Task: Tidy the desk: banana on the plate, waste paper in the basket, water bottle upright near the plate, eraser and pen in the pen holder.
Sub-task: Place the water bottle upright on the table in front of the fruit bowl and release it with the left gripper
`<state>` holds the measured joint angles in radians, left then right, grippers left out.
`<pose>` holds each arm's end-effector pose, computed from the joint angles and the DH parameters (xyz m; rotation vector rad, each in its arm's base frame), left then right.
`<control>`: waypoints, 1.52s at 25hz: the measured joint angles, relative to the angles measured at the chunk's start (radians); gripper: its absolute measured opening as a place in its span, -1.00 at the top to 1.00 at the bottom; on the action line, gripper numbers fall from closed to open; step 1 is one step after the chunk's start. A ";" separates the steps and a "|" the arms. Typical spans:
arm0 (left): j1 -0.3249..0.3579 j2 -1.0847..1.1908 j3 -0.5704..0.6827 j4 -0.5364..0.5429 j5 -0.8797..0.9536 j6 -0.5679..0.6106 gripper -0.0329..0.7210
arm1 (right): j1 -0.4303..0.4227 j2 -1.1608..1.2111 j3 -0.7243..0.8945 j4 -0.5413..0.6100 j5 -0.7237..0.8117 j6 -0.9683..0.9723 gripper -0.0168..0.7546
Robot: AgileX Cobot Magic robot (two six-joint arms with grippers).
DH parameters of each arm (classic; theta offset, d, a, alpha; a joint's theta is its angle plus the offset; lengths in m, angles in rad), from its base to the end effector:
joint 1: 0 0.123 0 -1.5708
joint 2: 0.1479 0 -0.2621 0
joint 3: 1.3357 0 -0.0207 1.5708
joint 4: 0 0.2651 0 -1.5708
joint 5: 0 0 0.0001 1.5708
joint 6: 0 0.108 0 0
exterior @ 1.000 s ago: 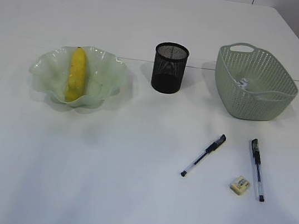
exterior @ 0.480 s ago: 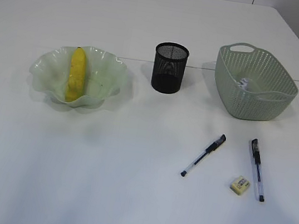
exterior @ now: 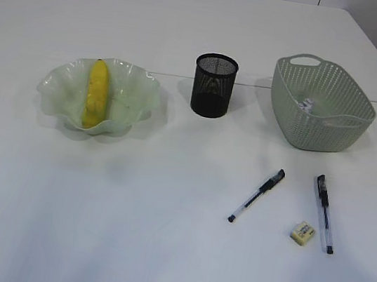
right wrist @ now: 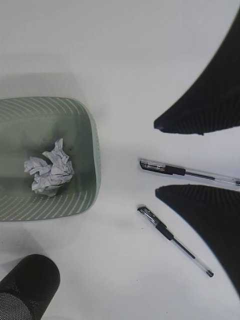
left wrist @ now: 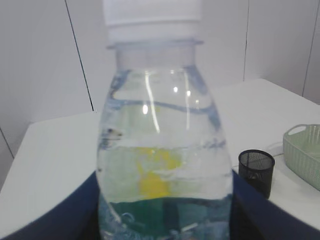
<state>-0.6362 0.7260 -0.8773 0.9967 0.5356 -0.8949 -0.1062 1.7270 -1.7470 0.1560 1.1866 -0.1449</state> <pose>0.1737 -0.0707 0.3995 0.2081 1.6247 -0.0994 0.3900 -0.0259 0.3280 -0.0217 2.6326 0.1258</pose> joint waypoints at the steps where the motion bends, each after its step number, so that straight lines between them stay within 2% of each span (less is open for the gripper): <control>1: 0.000 0.000 0.000 -0.005 0.000 0.000 -0.07 | 0.000 0.000 0.000 0.000 0.000 0.000 0.28; 10: 0.000 0.000 0.002 -0.007 0.000 0.000 -0.07 | 0.000 0.000 0.000 0.000 0.000 0.000 0.28; 19: 0.000 0.000 0.097 -0.008 -0.095 -0.032 -0.07 | 0.000 0.000 0.000 0.000 0.000 0.000 0.28; 38: 0.000 0.000 0.101 0.044 -0.110 -0.041 -0.07 | 0.000 0.000 0.000 0.000 0.000 -0.008 0.28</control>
<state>-0.6362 0.7260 -0.7767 1.0407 0.4260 -0.9356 -0.1062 1.7270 -1.7470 0.1560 1.1866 -0.1530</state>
